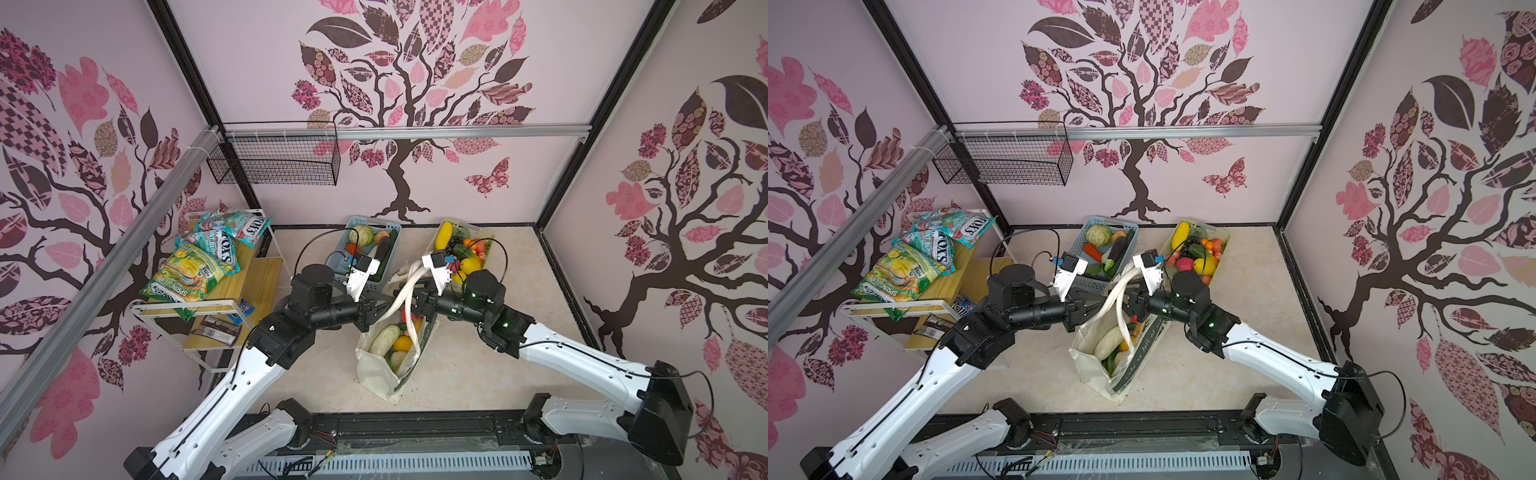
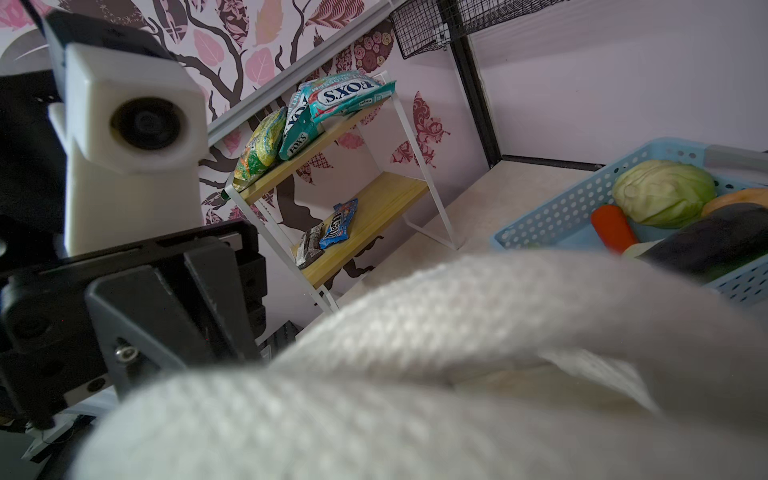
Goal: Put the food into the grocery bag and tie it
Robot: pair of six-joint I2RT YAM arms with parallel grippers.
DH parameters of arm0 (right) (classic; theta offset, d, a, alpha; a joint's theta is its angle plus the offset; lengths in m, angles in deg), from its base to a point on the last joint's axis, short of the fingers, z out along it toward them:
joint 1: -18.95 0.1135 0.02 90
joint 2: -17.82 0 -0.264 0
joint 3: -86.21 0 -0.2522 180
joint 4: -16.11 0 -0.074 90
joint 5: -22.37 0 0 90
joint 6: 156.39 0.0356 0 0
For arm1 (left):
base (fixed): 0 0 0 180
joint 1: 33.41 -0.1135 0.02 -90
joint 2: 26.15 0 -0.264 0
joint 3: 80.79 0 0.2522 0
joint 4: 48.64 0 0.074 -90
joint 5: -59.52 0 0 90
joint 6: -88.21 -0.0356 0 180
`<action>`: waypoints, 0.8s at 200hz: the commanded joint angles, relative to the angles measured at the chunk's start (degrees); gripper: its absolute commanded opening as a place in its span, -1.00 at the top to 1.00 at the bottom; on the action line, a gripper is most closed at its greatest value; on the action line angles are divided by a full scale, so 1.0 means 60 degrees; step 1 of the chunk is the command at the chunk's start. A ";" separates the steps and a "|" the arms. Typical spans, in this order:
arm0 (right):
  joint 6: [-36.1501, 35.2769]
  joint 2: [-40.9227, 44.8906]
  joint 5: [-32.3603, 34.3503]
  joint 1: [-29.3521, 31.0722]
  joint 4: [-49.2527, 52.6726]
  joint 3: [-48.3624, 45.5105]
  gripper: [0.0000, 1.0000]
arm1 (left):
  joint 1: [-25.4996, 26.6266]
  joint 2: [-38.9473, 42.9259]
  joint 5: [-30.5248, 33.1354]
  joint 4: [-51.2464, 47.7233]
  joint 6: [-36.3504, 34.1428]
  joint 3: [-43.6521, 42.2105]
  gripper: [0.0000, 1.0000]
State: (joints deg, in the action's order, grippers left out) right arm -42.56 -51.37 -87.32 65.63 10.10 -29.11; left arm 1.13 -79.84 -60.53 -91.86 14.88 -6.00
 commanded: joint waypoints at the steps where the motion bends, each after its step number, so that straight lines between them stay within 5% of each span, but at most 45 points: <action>1: 0.0014 -0.0085 0.0357 -0.0057 0.0626 0.0727 0.13 | 0.0051 0.0239 0.0284 -0.0041 -0.0132 -0.0029 0.75; 15: -0.0036 -0.0049 0.0378 -0.0046 0.1084 0.0879 0.12 | 0.0051 0.0284 0.0848 0.0064 -0.0046 0.0084 0.72; 48: -0.0084 0.0188 0.0331 -0.0051 0.2062 0.0851 0.04 | 0.0029 -0.0367 0.1477 0.0163 0.0176 0.0870 0.30; 160: 0.0299 0.1908 0.0547 -0.0054 0.3780 -0.0205 -0.01 | -0.0084 -0.2285 -0.0020 0.1187 -0.1078 0.1424 -0.17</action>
State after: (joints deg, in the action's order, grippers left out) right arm -41.88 -43.44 -85.09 65.52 29.83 -29.77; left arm 1.09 -92.36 -56.79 -90.06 11.86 2.66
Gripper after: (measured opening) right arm 0.507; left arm 0.573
